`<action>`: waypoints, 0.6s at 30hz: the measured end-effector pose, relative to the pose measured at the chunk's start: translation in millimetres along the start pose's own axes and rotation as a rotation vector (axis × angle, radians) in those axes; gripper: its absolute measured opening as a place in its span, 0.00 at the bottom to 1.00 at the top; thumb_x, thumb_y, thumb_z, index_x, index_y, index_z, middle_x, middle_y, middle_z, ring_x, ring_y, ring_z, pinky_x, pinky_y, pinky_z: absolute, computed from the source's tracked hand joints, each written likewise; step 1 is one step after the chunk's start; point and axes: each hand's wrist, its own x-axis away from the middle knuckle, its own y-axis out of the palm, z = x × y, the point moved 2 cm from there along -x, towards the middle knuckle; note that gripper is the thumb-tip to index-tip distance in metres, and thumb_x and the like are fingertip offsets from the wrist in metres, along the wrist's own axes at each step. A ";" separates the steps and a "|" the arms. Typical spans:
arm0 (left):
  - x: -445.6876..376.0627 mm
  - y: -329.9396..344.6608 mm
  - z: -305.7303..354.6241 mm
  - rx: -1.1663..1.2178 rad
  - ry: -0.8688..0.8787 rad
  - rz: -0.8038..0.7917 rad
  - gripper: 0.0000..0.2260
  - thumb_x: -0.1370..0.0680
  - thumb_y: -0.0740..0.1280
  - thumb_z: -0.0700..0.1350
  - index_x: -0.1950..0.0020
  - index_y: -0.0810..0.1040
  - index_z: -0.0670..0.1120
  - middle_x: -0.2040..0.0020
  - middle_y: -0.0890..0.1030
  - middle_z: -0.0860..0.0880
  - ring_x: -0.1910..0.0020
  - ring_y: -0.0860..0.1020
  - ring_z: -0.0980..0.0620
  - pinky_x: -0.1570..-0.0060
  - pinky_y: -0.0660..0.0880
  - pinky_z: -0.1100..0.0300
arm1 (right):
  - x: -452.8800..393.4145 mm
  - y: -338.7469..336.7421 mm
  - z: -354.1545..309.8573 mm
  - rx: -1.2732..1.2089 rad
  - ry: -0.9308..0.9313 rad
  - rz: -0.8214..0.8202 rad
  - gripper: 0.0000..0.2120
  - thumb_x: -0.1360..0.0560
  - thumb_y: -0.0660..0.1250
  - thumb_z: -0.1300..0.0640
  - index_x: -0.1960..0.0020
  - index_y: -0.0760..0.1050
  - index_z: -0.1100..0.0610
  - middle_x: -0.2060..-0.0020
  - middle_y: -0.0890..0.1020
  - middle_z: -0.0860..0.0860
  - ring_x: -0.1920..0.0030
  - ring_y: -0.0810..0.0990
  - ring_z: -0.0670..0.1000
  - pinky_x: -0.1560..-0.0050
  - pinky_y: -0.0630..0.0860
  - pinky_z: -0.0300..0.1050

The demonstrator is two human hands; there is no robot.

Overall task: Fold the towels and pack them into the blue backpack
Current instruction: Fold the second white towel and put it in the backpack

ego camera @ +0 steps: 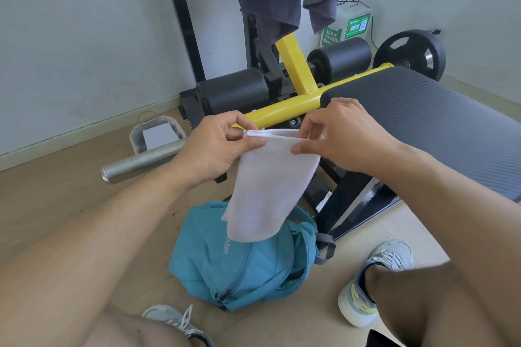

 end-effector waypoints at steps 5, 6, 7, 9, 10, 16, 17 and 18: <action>-3.5 -7.3 -4.0 -0.031 0.002 0.024 0.06 0.24 0.75 0.50 0.53 0.80 0.51 0.59 0.88 0.54 0.60 0.86 0.56 0.44 0.81 0.46 | -1.1 -1.0 -6.1 -0.057 0.048 0.053 0.18 0.28 0.73 0.38 0.43 0.79 0.46 0.67 0.77 0.43 0.60 0.74 0.45 0.53 0.65 0.36; -4.2 -7.7 -4.3 -0.038 0.003 0.025 0.06 0.25 0.76 0.51 0.54 0.80 0.53 0.59 0.88 0.56 0.59 0.86 0.56 0.45 0.81 0.47 | -0.9 -1.3 -6.1 -0.053 0.071 0.042 0.22 0.28 0.73 0.37 0.38 0.77 0.45 0.67 0.74 0.41 0.60 0.73 0.45 0.51 0.68 0.40; -4.7 -7.5 -4.3 -0.054 0.010 0.031 0.06 0.26 0.77 0.51 0.56 0.81 0.54 0.59 0.87 0.57 0.59 0.85 0.57 0.48 0.81 0.50 | -0.6 -1.1 -5.3 -0.038 0.091 0.019 0.23 0.28 0.73 0.37 0.36 0.76 0.44 0.67 0.72 0.40 0.60 0.72 0.45 0.50 0.69 0.44; -5.0 -6.3 -3.6 -0.106 0.033 0.052 0.07 0.28 0.78 0.52 0.59 0.81 0.56 0.61 0.85 0.58 0.58 0.83 0.57 0.53 0.78 0.54 | 0.1 -1.8 -3.3 -0.024 0.102 -0.035 0.18 0.27 0.72 0.37 0.42 0.81 0.45 0.67 0.70 0.38 0.62 0.71 0.44 0.51 0.65 0.43; -5.0 -5.7 -3.7 -0.133 0.041 0.065 0.07 0.28 0.78 0.53 0.59 0.81 0.56 0.61 0.84 0.58 0.59 0.82 0.56 0.55 0.77 0.56 | 0.2 -2.0 -3.1 -0.032 0.101 -0.058 0.15 0.27 0.72 0.38 0.46 0.83 0.46 0.67 0.71 0.38 0.62 0.71 0.43 0.52 0.63 0.41; -7.5 -11.3 -2.7 -0.207 0.021 0.105 0.08 0.27 0.76 0.54 0.58 0.79 0.55 0.71 0.78 0.57 0.70 0.75 0.59 0.66 0.68 0.67 | -0.8 2.8 -6.1 -0.108 0.040 -0.144 0.11 0.27 0.72 0.38 0.55 0.80 0.46 0.59 0.77 0.41 0.56 0.74 0.44 0.64 0.67 0.33; -7.4 -11.8 -1.8 -0.188 -0.013 0.087 0.08 0.25 0.76 0.54 0.56 0.79 0.54 0.73 0.79 0.56 0.73 0.77 0.59 0.69 0.69 0.68 | -0.1 4.3 -7.7 -0.156 0.048 -0.177 0.12 0.27 0.73 0.39 0.55 0.80 0.47 0.61 0.80 0.41 0.59 0.77 0.44 0.66 0.69 0.31; -6.7 -11.7 -1.3 -0.154 -0.057 0.056 0.07 0.24 0.74 0.53 0.54 0.78 0.52 0.72 0.82 0.54 0.74 0.80 0.57 0.71 0.71 0.67 | 0.8 6.2 -9.8 -0.195 0.046 -0.207 0.12 0.27 0.74 0.40 0.54 0.80 0.48 0.61 0.81 0.42 0.61 0.78 0.43 0.68 0.70 0.31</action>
